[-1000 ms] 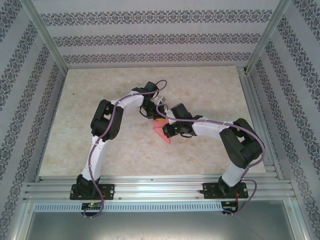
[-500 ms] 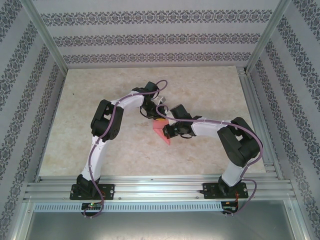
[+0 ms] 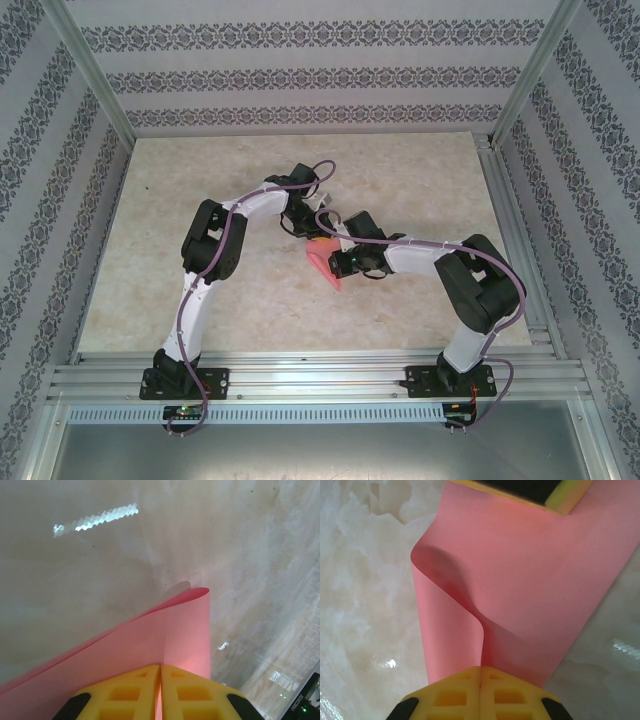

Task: Fold a paper plane with a square sheet of paper (fold left side to right side)
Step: Third fold the triangle at the center of the table.

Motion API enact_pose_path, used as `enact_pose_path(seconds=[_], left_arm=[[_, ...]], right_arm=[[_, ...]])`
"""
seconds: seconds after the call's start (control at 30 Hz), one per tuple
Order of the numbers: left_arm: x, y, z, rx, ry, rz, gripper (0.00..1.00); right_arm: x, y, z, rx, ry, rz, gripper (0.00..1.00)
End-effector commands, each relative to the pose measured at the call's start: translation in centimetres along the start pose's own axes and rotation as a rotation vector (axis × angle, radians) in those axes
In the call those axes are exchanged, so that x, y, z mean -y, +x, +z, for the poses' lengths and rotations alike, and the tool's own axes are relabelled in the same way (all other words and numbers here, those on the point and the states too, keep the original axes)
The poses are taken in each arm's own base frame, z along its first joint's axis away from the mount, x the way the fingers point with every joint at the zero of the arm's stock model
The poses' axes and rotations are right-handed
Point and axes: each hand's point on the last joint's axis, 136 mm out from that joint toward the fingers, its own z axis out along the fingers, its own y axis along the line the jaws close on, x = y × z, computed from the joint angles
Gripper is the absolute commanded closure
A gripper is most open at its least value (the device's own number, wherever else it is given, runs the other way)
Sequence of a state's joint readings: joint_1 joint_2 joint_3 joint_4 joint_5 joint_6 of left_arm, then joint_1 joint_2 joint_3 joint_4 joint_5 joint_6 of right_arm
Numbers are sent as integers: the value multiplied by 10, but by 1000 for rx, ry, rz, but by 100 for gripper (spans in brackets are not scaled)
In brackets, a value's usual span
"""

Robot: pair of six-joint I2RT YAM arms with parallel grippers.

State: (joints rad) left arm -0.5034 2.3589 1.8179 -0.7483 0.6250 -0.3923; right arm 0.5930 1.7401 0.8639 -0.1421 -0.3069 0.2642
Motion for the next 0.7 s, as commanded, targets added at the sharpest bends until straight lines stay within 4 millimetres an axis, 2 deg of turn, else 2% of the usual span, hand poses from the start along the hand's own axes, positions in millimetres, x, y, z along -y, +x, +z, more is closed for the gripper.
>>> enact_pose_path(seconds=[0.0,0.67], left_arm=[[-31,25,17,-71,-121,-25,87],[-36,28,20,-79,-137,-23,88]], right_arm=[[5,-4,0,17,17,8,100],[5,-21,-6,30,22,-3,100]])
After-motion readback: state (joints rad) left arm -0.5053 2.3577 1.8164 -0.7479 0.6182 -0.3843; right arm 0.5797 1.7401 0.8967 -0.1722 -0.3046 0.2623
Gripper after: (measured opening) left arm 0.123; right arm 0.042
